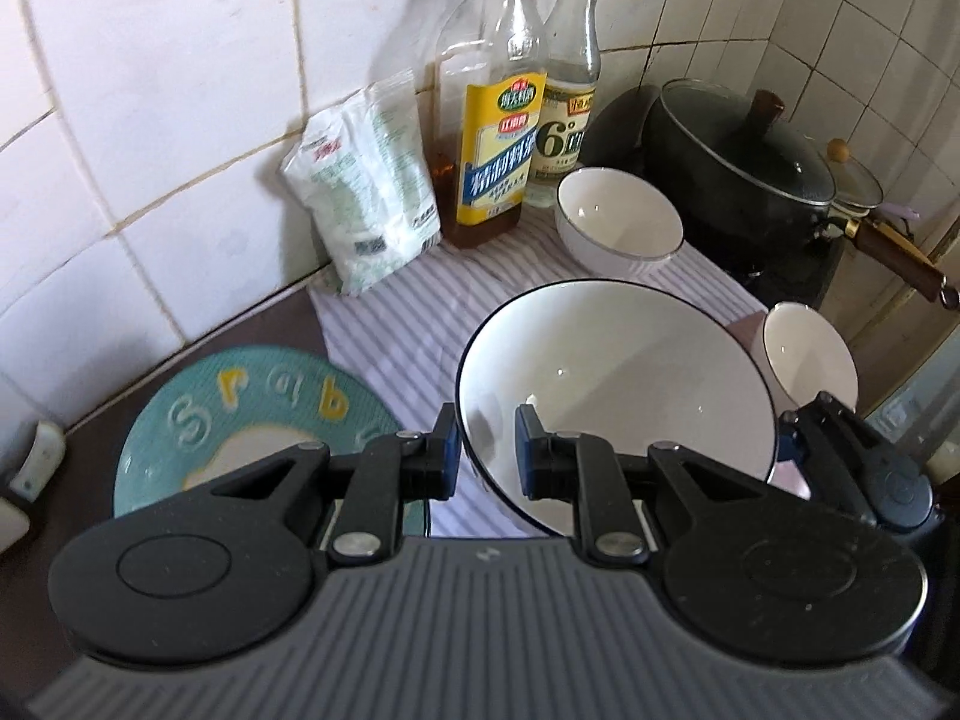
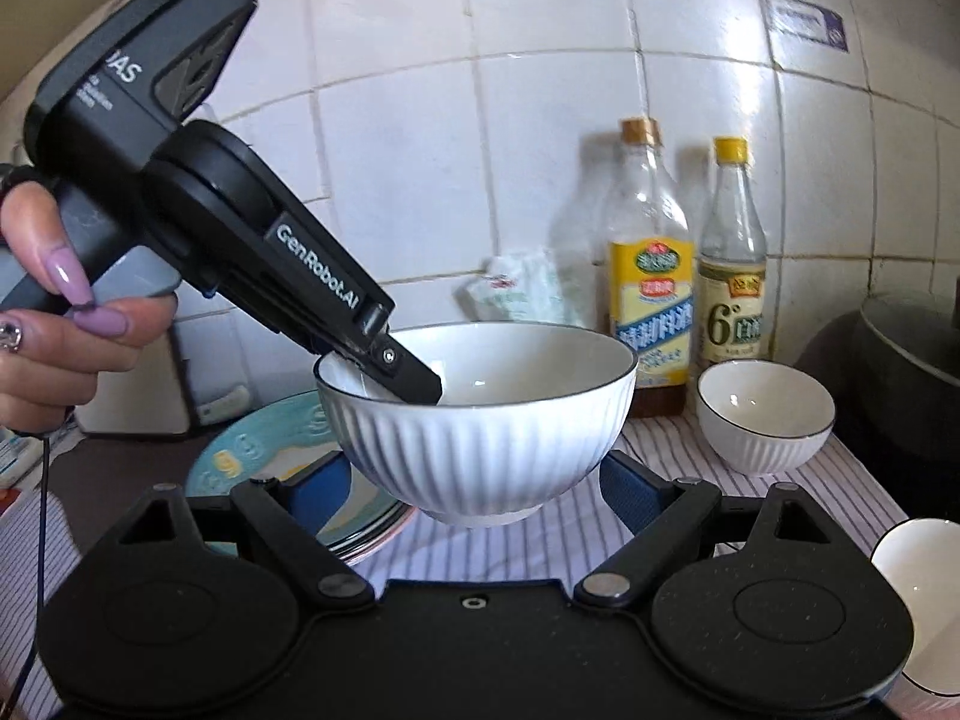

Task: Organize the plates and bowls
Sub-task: 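Lift the white bowl with the left gripper and carry it beside the teal stack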

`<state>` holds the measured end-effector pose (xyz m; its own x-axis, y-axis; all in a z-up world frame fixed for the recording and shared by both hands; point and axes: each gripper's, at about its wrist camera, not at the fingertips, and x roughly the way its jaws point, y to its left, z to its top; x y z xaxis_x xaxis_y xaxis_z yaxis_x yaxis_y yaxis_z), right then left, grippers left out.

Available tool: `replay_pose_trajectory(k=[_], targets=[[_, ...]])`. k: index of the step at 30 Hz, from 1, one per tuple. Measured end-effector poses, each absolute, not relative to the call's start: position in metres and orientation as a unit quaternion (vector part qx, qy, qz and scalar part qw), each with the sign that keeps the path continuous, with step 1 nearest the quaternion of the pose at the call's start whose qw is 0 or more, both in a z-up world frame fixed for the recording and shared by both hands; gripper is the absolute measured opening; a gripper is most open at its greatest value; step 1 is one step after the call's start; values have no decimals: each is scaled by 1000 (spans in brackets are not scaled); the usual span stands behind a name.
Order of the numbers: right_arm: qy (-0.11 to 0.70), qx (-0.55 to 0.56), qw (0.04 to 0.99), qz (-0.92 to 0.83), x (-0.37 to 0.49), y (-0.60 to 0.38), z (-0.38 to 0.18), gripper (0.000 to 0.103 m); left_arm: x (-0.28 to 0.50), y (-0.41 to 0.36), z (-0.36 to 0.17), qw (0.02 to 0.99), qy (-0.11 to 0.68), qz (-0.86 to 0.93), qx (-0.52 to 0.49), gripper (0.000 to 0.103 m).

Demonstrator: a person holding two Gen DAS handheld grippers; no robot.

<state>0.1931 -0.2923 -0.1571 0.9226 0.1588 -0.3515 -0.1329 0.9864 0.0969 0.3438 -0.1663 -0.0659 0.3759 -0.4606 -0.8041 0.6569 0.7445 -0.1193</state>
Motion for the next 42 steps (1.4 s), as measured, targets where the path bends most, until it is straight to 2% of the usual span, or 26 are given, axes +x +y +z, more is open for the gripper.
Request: replay_pose_trajectory(k=[11, 27, 38, 42], targets=[[201, 28, 972, 115, 156, -267, -178, 93, 307, -129, -92, 810, 485, -308, 113, 17], [248, -12, 956, 155, 152, -246, -226, 93, 286, -111, -143, 797, 533, -260, 119, 17], [265, -55, 952, 144, 152, -239, -231, 92, 294, -109, -157, 796, 558, -219, 85, 16], [291, -51, 946, 132, 155, -238, -228, 95, 294, -106, -158, 792, 569, -204, 84, 18]])
